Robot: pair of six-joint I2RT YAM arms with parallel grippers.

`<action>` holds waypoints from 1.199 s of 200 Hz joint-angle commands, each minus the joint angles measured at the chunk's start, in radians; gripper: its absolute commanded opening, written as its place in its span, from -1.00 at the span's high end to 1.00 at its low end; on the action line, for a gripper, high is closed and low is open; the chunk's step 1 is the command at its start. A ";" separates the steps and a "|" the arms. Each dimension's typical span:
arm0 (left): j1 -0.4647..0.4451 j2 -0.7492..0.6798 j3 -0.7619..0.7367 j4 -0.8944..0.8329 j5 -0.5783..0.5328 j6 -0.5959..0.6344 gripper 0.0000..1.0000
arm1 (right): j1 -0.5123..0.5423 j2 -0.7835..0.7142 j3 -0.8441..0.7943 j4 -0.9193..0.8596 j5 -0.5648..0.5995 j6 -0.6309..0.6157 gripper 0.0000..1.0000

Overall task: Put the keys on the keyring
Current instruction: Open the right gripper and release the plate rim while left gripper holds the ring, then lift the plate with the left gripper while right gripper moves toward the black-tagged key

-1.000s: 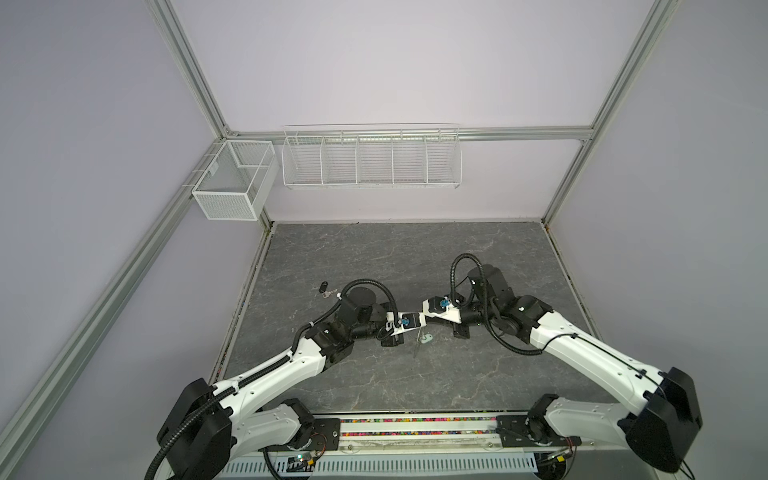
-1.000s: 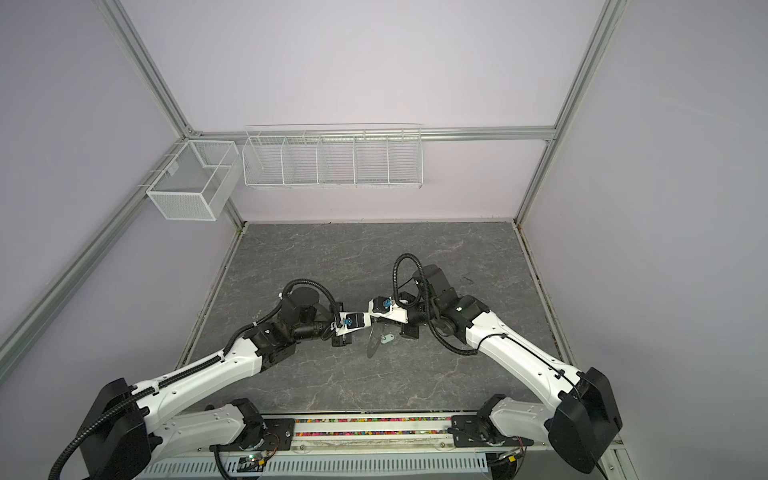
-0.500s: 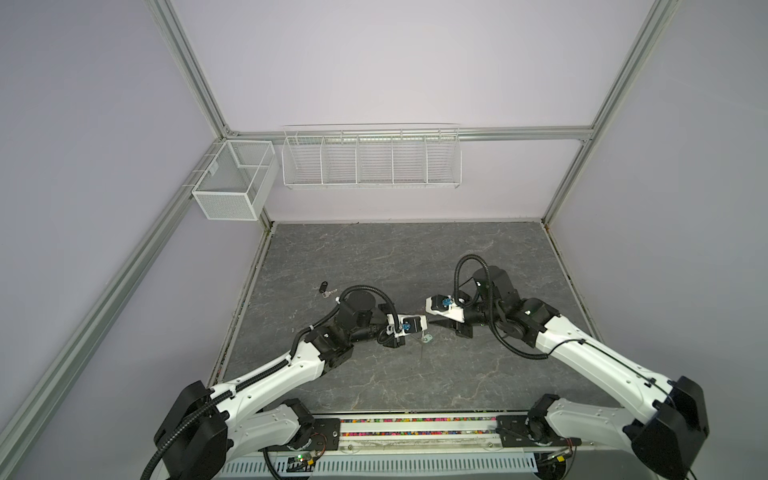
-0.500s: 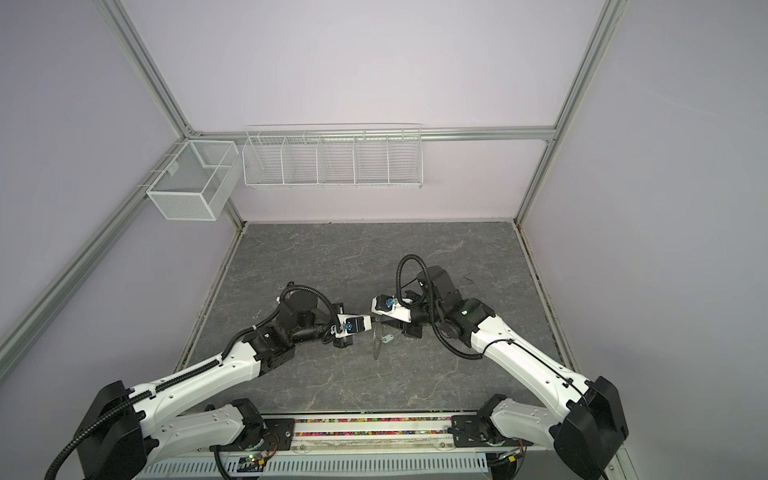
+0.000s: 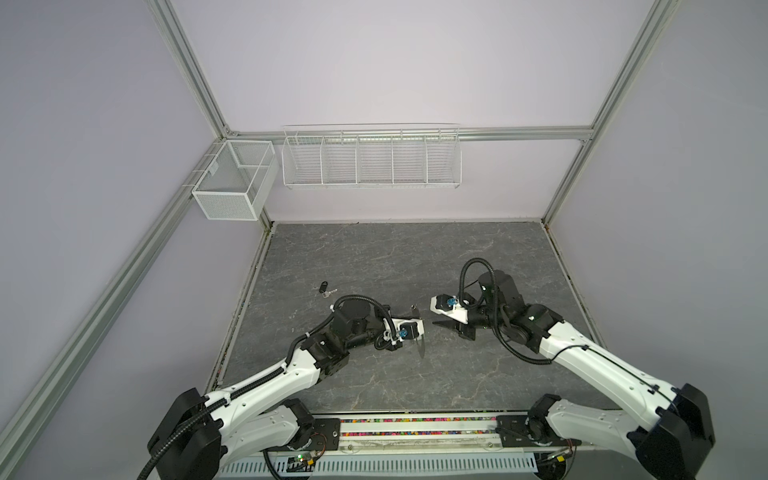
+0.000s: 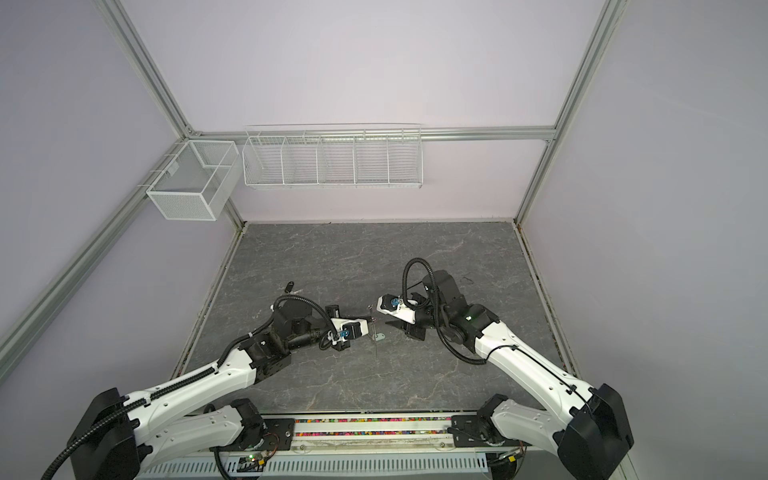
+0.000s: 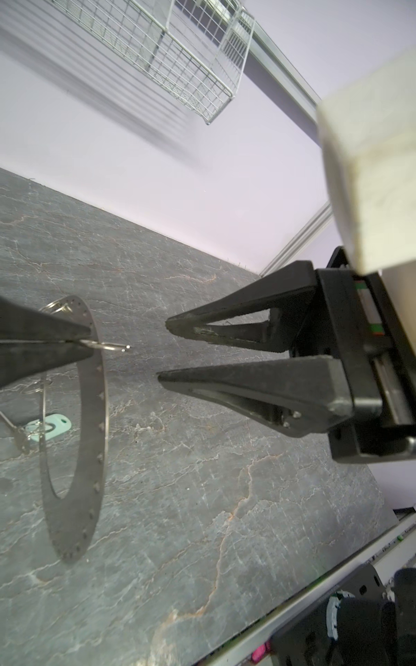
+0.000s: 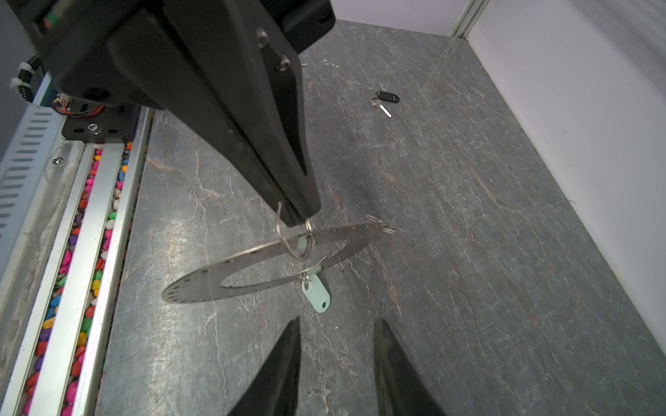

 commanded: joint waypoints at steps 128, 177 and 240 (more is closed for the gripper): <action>0.333 -0.250 0.102 -0.230 -0.410 -0.352 1.00 | -0.022 0.709 0.462 0.392 -0.016 0.578 -0.01; 0.508 -0.206 0.205 -0.283 -0.513 -0.393 1.00 | 0.054 0.907 0.485 0.726 0.008 0.784 -0.75; 0.564 -0.196 0.214 -0.212 -0.511 -0.406 1.00 | 0.127 1.134 0.795 0.630 0.132 0.998 -0.75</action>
